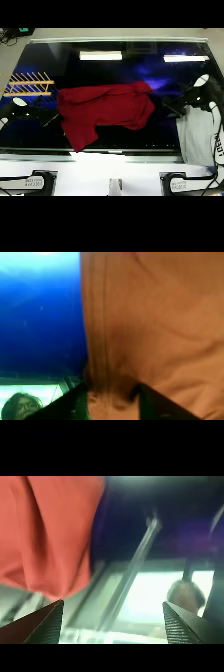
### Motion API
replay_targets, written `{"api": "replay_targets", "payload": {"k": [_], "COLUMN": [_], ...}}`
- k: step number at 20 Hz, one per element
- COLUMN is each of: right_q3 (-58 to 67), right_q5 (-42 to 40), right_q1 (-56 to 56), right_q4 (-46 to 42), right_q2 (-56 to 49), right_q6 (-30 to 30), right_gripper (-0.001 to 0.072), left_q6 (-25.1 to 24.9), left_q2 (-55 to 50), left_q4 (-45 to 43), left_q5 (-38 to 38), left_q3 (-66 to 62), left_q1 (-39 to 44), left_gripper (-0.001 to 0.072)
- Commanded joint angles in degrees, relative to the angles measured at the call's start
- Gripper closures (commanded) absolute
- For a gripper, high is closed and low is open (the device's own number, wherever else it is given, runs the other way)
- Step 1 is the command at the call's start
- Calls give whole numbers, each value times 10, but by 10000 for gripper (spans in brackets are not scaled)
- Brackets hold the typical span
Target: Fold the shirts.
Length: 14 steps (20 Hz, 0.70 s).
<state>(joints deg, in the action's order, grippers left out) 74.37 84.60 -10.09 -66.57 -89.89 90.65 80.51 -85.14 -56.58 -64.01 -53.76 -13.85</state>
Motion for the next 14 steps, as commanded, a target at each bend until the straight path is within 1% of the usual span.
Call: {"api": "replay_targets", "payload": {"k": [1,2,4,6,8,9,10,11,12,13,14], "right_q3": [-65,-80,-106,-127,-139,-140,-140,-140,-140,-140,-140], "right_q5": [-33,-59,-101,-133,-171,-188,-203,-220,-234,-249,-257], "right_q1": [43,56,73,86,98,103,109,116,124,133,136], "right_q4": [16,18,35,70,84,77,72,71,71,71,73], "right_q2": [0,0,0,0,0,-2,-4,-8,-12,-14,-13], "right_q6": [-20,-16,5,7,12,24,35,49,57,58,60], "right_gripper": [24,24,25,27,49,114,195,226,227,309,569], "left_q6": [18,16,5,-3,-5,-5,-5,-5,-5,-5,-5], "left_q2": [-4,-3,2,19,39,51,63,78,92,107,121], "left_q4": [1,1,1,3,3,3,3,3,3,3,3], "left_q5": [39,37,34,34,34,34,34,33,31,30,30], "left_q3": [0,-2,-7,-8,-8,-8,-8,-8,-8,-8,-8], "left_q1": [10,10,10,10,10,10,10,10,10,10,10], "left_gripper": [547,675,673,673,673,673,673,673,673,673,673]}}
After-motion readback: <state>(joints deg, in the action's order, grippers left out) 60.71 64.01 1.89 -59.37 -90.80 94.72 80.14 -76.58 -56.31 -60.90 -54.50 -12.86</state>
